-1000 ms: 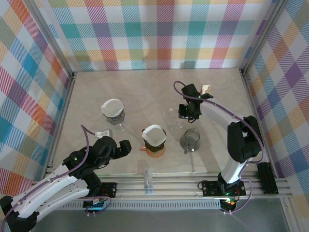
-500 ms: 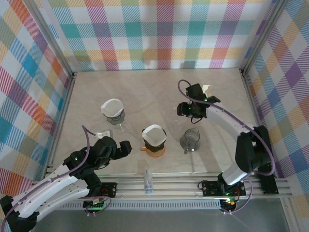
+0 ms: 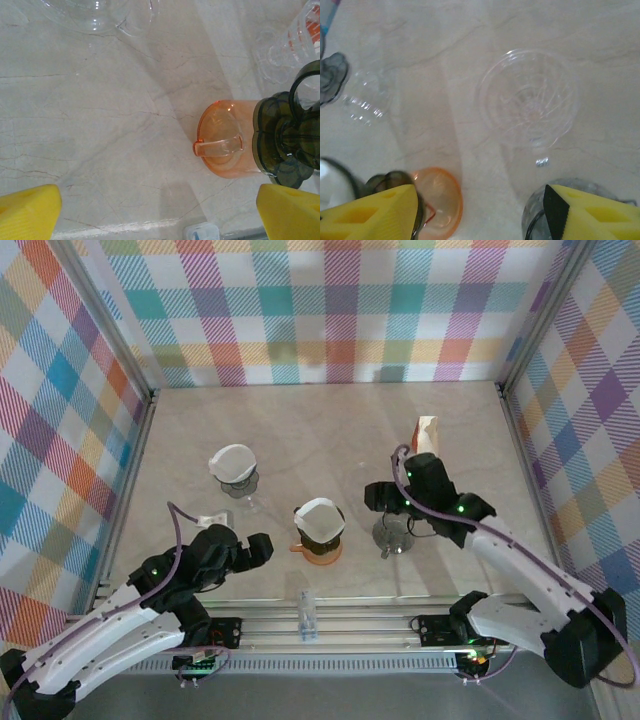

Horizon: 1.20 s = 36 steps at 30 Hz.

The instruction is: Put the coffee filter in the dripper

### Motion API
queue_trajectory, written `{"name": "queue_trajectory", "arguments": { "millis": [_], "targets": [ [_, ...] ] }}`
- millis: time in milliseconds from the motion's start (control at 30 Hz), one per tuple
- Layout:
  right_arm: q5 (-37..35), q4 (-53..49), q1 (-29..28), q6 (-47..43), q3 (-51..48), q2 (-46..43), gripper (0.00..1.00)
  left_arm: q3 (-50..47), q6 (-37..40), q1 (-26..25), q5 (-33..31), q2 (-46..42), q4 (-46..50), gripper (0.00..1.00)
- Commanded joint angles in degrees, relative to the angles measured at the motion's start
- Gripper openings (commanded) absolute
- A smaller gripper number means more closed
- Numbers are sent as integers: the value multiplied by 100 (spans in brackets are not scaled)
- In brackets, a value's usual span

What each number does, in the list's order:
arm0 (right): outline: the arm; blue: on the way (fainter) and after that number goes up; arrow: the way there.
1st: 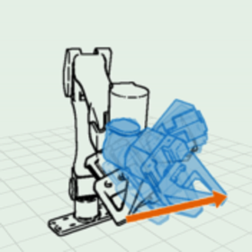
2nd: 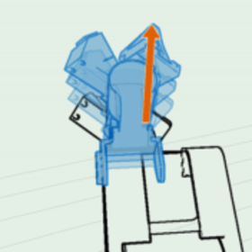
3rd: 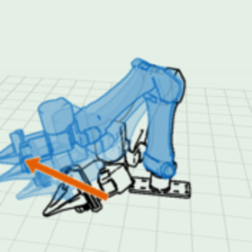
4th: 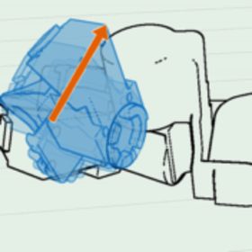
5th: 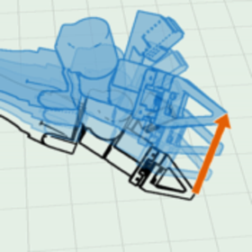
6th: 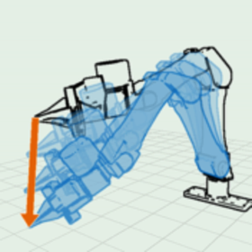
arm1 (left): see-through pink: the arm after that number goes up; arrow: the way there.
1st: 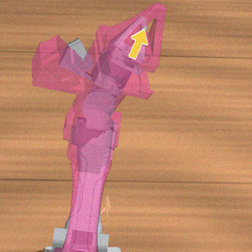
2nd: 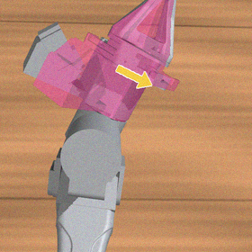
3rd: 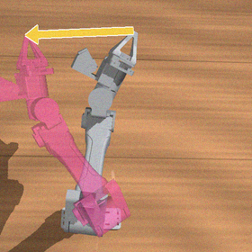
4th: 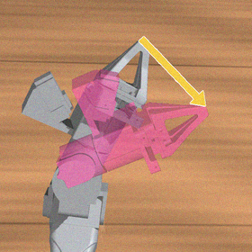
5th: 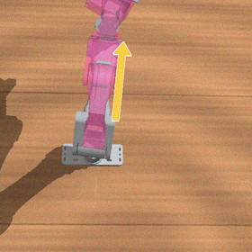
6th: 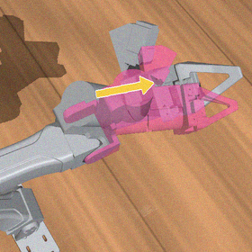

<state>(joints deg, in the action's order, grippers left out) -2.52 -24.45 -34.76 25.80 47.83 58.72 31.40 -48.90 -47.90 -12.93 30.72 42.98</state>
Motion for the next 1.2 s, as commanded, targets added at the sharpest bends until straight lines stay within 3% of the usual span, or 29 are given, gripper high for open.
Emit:
{"name": "queue_trajectory", "arguments": {
  "millis": [0, 167, 467, 700, 1167],
  "targets": [
    [-171, 70, -311, 321, -368, -388, 69, -327, -288, 59, 50, -311, 52, 100],
    [-556, 151, -1156, 698, -1155, -956, 70, -929, -758, 56, 402, -793, -261, 100],
    [-996, 713, -2482, 931, -1907, -1190, 69, -1368, -884, 61, 871, -808, -801, 98],
    [-1015, 1795, -3071, 1035, -2310, -399, 70, -1358, -856, 54, 1032, -542, -958, 91],
    [-1364, 3750, -3423, 1136, -2856, 883, 72, -565, -691, 56, 908, -607, -427, 98]
  ]
}}
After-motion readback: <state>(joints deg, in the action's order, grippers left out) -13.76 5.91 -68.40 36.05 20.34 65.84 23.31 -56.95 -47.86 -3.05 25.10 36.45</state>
